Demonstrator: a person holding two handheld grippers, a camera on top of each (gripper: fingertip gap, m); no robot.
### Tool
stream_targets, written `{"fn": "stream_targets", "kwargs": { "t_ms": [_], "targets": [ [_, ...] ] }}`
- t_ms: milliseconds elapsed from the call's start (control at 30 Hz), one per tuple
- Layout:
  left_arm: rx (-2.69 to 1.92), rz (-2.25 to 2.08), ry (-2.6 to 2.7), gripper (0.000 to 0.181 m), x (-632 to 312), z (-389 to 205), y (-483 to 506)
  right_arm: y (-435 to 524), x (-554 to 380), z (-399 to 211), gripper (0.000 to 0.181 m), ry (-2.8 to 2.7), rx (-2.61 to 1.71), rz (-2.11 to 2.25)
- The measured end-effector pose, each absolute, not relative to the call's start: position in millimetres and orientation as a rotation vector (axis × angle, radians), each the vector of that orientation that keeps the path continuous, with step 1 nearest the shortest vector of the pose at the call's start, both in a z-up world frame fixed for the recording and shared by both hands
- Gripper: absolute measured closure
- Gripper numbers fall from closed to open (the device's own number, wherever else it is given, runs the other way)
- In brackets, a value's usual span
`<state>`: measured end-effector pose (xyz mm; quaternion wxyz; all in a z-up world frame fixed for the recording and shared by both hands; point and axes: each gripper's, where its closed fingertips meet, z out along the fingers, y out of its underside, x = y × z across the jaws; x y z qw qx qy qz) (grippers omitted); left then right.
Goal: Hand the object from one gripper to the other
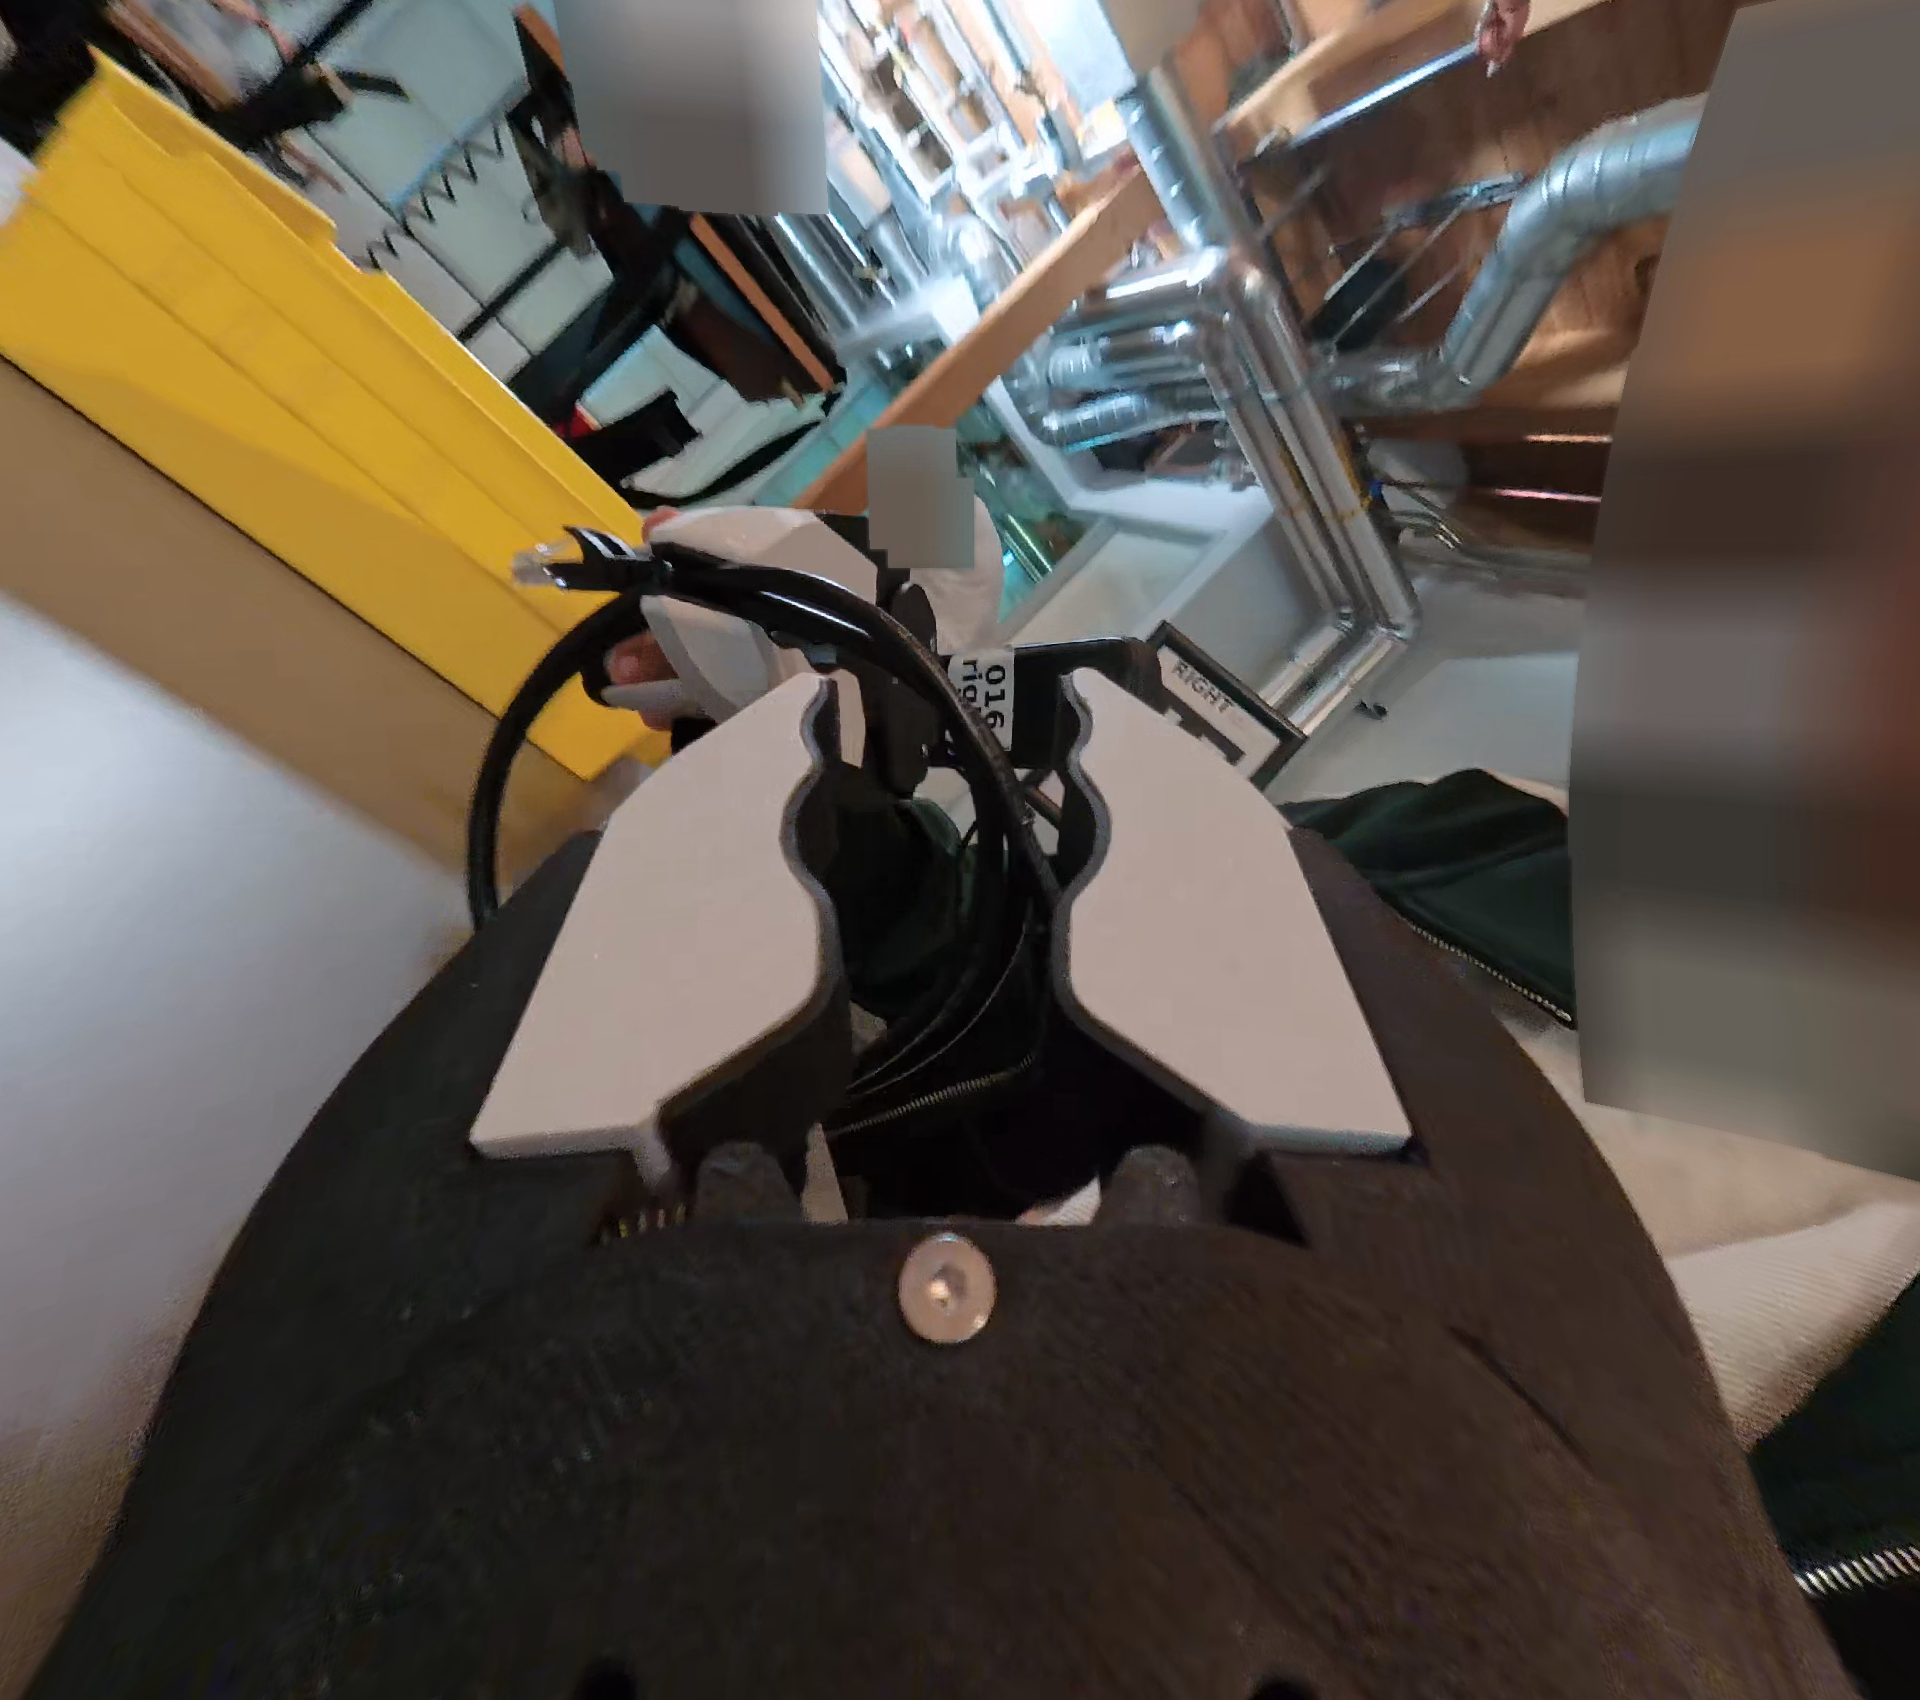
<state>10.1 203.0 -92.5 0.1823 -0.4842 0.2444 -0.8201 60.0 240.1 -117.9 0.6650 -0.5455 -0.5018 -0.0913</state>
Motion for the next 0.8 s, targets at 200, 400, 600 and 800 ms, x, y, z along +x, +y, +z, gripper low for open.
{"fn": "stream_targets", "kwargs": {
  "t_ms": [200,400,600,800],
  "targets": [
    [-1.333,-2.182,0.699,0.130,2,-92,215,249,79,-111,0.173,-0.890,-1.406,0.117],
    [-1.302,-2.176,0.866,0.133,14,-96,190,252,88,-116,0.173,-0.575,-1.635,0.677],
    [-1.224,-1.869,1.188,0.137,35,-109,157,251,80,-127,0.173,-0.443,-1.749,0.986],
    [-1.122,-1.521,1.344,0.142,41,-116,148,239,59,-136,0.173,-0.383,-1.817,1.317]
  ]
}}
